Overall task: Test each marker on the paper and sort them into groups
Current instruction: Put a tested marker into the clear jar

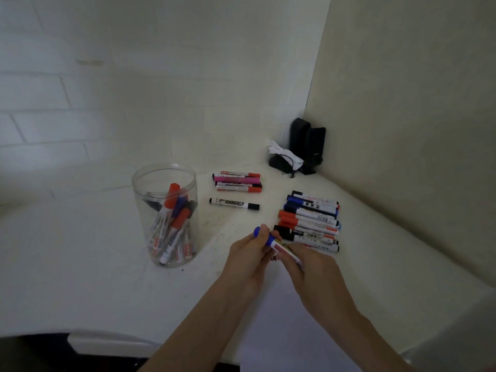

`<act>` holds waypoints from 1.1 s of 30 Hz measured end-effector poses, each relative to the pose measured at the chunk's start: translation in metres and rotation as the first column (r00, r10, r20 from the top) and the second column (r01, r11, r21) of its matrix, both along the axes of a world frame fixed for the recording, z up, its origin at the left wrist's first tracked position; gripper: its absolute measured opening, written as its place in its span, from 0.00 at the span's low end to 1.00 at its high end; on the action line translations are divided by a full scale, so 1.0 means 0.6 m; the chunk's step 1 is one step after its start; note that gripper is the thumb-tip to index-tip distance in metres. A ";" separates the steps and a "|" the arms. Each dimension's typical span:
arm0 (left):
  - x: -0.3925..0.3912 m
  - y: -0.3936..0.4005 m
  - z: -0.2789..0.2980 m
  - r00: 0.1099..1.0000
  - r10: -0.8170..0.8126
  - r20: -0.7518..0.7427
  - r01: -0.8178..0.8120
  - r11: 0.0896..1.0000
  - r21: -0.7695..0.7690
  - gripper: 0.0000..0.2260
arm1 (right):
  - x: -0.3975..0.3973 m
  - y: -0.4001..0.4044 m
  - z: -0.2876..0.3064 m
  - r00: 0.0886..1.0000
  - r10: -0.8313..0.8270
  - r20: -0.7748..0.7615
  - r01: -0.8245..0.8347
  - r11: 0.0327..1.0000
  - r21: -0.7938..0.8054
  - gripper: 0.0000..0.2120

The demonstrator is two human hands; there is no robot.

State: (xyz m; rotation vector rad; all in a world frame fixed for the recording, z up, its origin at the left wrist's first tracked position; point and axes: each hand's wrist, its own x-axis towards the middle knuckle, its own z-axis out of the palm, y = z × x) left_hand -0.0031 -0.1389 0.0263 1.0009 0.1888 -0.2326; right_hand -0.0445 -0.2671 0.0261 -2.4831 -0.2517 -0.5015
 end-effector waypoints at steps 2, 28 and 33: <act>0.001 -0.007 -0.001 1.000 0.002 -0.027 -0.002 1.000 -0.005 0.13 | 0.003 -0.007 -0.009 0.998 -0.013 0.065 0.018 0.997 -0.069 0.19; 0.014 0.127 -0.003 0.549 -0.836 -0.004 0.049 0.028 0.998 0.12 | -0.013 -0.122 0.001 0.905 0.312 0.288 -0.136 0.856 -0.499 0.16; 0.000 0.110 0.012 0.689 -0.671 0.274 -0.023 0.358 0.933 0.19 | -0.013 -0.115 0.016 0.977 0.204 0.059 -0.198 0.976 -0.093 0.17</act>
